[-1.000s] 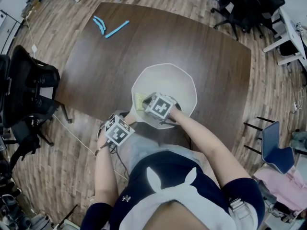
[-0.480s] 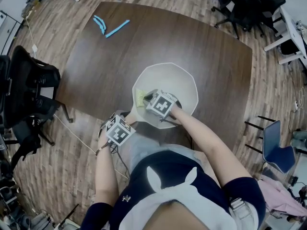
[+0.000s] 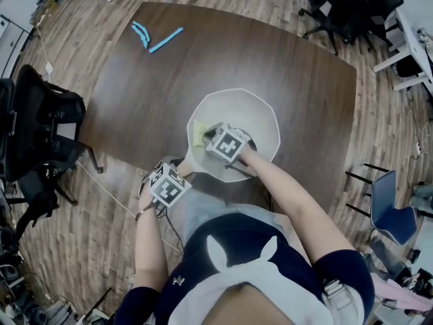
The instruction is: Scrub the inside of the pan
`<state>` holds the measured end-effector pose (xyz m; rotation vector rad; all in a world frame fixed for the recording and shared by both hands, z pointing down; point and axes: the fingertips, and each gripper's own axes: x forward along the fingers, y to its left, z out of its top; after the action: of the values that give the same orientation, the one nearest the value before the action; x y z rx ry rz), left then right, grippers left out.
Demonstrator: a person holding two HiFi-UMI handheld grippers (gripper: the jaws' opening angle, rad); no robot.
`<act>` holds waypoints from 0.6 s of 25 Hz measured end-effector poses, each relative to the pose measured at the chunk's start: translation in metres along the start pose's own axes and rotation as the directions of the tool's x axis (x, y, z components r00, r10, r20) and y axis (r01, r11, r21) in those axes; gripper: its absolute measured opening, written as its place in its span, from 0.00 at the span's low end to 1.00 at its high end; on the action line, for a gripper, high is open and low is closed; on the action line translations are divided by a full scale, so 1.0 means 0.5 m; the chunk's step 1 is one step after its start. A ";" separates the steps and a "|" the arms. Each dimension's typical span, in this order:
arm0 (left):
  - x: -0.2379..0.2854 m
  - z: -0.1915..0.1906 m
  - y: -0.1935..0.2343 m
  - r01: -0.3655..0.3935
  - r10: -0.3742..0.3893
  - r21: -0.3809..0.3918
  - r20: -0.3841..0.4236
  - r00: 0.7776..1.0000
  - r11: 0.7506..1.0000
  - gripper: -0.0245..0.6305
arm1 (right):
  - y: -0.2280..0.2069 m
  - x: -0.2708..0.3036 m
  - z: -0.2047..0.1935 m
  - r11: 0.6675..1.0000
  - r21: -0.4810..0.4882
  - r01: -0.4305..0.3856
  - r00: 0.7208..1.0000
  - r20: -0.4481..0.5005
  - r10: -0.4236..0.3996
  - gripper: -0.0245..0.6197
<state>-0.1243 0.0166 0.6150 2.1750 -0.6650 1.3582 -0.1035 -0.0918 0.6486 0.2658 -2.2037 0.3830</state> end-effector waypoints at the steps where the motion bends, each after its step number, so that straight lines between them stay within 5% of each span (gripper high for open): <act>1: -0.001 0.000 0.000 0.001 -0.001 -0.002 -0.001 1.000 1.000 0.38 | -0.003 0.000 0.004 1.000 -0.004 0.005 1.000 0.004 -0.005 0.05; 15: 0.001 0.005 0.001 -0.003 0.003 -0.004 0.003 1.000 1.000 0.38 | -0.068 -0.007 0.005 0.993 0.021 0.116 0.993 -0.008 -0.116 0.05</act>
<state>-0.1228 0.0145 0.6144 2.1745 -0.6714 1.3539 -0.0924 -0.1242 0.6504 0.4015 -2.1667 0.3432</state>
